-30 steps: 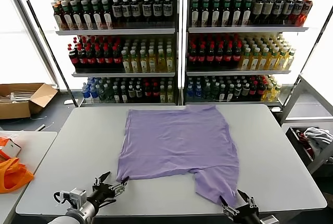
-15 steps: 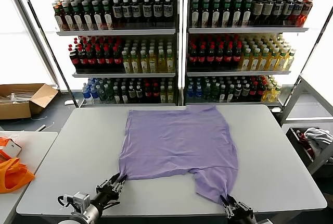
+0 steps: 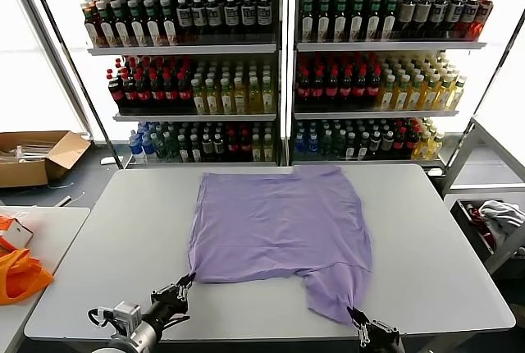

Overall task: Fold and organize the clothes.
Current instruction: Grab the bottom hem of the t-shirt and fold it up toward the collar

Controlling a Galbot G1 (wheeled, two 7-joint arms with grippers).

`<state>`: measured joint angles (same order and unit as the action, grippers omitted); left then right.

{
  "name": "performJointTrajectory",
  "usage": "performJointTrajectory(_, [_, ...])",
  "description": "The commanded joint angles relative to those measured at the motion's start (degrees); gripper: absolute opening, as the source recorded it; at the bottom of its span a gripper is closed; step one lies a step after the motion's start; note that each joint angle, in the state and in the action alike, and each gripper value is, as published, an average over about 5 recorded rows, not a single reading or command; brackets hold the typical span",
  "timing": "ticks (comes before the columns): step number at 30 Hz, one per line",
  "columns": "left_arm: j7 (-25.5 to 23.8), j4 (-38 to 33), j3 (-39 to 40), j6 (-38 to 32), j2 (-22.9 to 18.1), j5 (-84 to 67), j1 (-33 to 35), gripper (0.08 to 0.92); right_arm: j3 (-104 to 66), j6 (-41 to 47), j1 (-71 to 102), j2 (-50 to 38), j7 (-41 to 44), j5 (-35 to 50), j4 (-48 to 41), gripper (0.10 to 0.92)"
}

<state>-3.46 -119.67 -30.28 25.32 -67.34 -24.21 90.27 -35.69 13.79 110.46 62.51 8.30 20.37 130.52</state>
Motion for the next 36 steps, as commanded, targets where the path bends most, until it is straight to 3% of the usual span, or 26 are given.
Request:
performJointTrajectory(1, [-0.29,-7.24,-3.17,-0.07,-1.22,0.55,7.05,0.084,-5.00,-3.35,8.14,-0.54,2.40,2.87,4.38,0.106])
performJointTrajectory(7, [-1.55,-9.08,-4.95,0.15,-2.58,2.44,12.86,0.084,-7.81,-5.38,14.46,0.16,3.11,2.84,5.94,0.106])
performJointTrajectory(15, [-2.10,-10.99,-6.91,1.19,-2.55,2.24,13.86,0.084,-8.00,-7.54,13.74,0.73,2.50,7.26,6.50,0.106])
performJointTrajectory(22, [-3.15,-8.33,-6.01,2.26,-0.27,1.50,6.76,0.084,-3.42,-4.67,-2.10,1.61,-3.34,10.02,3.17,0.106])
performJointTrajectory(36, [-3.30,3.89,0.15,0.55,11.77,-7.17,-11.70,0.084,6.59,-1.74,-28.98,-1.07,-9.23,12.62,-9.67,0.106])
